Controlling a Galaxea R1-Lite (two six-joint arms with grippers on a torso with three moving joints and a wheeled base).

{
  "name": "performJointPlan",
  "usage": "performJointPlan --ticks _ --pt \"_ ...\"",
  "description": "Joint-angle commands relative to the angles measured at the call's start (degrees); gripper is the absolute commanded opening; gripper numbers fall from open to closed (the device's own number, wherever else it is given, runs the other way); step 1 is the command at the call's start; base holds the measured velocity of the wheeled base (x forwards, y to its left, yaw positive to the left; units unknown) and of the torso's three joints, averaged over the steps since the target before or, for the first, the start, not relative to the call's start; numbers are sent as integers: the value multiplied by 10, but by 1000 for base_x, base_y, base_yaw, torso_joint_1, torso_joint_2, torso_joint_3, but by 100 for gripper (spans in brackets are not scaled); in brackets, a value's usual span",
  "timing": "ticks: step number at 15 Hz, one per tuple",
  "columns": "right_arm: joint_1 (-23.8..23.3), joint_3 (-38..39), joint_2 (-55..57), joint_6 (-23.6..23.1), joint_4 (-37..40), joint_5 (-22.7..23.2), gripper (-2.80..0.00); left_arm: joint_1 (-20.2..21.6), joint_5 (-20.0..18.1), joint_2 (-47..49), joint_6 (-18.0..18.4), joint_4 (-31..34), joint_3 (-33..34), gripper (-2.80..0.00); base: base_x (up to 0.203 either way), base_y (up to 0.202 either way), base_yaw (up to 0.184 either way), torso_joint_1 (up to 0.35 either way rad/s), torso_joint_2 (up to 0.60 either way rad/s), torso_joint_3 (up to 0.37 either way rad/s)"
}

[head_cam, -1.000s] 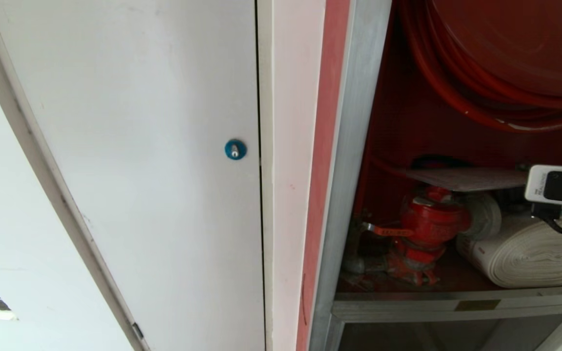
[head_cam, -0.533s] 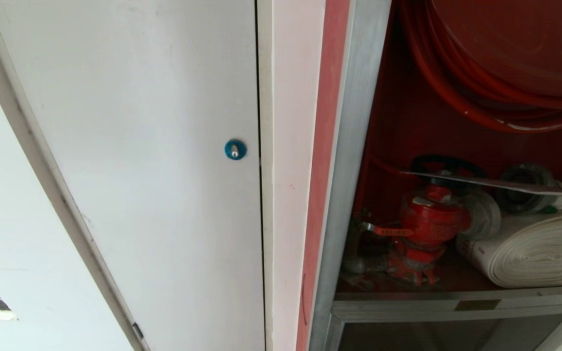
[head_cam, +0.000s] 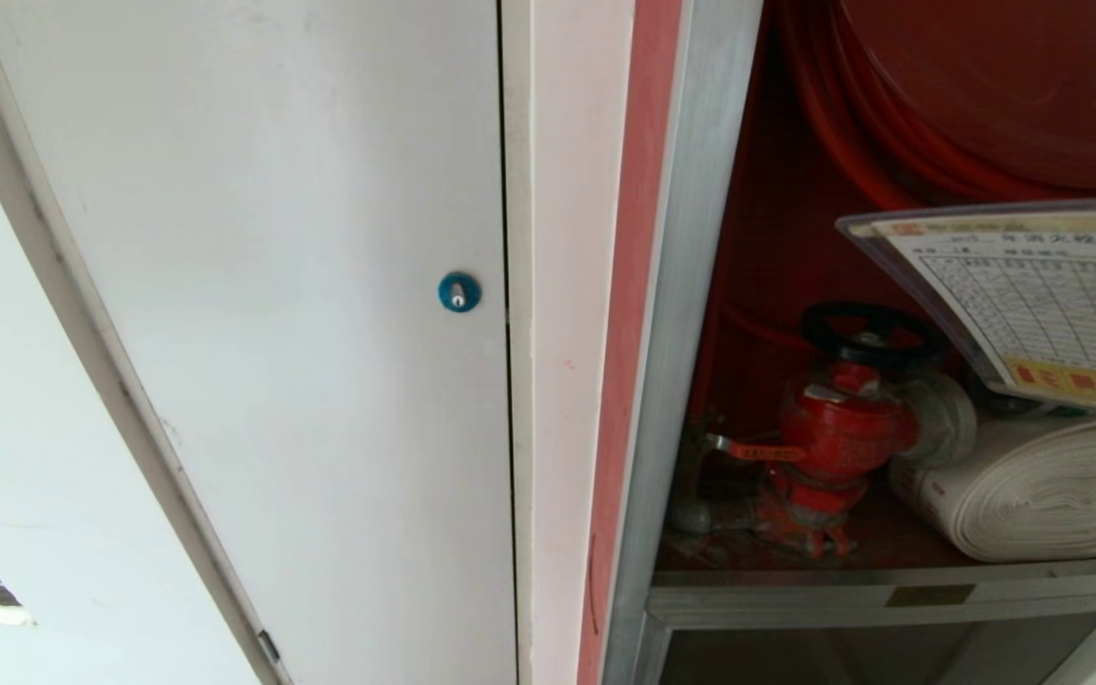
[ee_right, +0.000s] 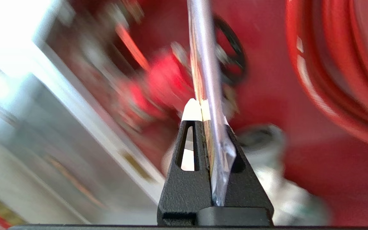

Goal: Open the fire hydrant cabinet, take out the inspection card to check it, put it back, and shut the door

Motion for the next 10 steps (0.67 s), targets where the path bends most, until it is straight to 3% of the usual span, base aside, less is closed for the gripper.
performJointPlan --ticks 1,4,8,10 --pt "13 -4 -24 107 4 42 -280 0 0 1 0 0 8 -280 0 0 0 0 0 0" --pt "49 -4 -51 264 8 106 -280 0 0 1 0 0 7 -280 0 0 0 0 0 0" --pt "178 -46 -79 452 115 166 -280 0 0 1 0 0 8 -280 0 0 0 0 0 0" --pt "197 -52 -89 504 129 241 -280 0 0 1 0 0 7 -280 0 0 0 0 0 0"
